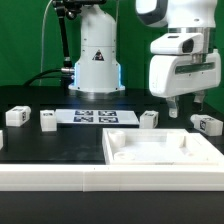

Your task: Assemble one leg

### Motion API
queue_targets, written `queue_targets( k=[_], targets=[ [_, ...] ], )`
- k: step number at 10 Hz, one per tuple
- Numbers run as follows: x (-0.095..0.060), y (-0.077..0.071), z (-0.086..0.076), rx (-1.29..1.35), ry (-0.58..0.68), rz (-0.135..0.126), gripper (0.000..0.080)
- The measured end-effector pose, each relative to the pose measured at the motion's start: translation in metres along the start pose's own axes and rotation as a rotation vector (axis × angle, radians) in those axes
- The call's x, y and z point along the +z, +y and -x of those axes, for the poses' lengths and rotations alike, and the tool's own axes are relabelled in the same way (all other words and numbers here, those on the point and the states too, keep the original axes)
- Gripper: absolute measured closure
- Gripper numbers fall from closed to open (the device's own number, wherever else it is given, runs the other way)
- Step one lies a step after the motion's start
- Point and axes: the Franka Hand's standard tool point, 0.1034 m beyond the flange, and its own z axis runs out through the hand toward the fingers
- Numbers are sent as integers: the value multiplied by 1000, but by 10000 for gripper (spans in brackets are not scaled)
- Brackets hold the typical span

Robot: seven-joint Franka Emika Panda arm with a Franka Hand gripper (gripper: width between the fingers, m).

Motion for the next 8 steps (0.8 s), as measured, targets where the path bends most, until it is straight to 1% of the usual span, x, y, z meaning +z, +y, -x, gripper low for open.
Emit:
queue_targets(
  k=[1, 2, 3, 4, 6, 8],
  targets=[
    [0, -8, -3, 66, 2, -7, 150],
    [1, -20, -8, 172, 3, -17, 150],
    [0, -32, -15, 190, 9, -21, 150],
    [-2, -37, -22, 193, 16, -24, 150],
    [0, -41, -35, 264, 38, -40, 150],
    [1, -41, -32, 254, 18, -40, 150]
  ],
)
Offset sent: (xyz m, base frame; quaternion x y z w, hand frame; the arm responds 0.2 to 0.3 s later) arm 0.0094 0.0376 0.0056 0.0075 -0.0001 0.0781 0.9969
